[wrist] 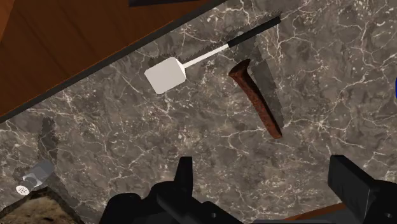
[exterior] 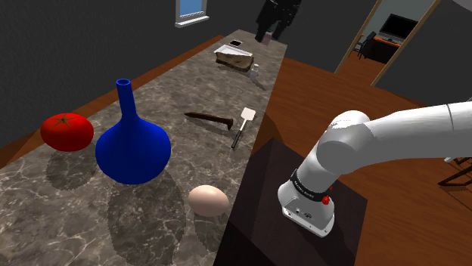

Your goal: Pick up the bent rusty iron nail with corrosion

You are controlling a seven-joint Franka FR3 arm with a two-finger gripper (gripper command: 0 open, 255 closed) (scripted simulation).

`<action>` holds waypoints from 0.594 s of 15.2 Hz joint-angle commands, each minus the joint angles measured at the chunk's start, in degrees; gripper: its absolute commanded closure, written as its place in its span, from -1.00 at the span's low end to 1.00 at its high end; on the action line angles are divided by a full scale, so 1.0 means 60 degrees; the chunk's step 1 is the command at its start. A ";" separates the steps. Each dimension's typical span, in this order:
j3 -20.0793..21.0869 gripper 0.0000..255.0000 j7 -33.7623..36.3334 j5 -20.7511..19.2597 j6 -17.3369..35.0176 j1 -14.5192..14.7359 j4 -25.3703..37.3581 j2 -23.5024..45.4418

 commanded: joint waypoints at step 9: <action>-0.0346 -1.00 -0.1096 0.0027 0.2488 0.0540 -0.1574 0.1125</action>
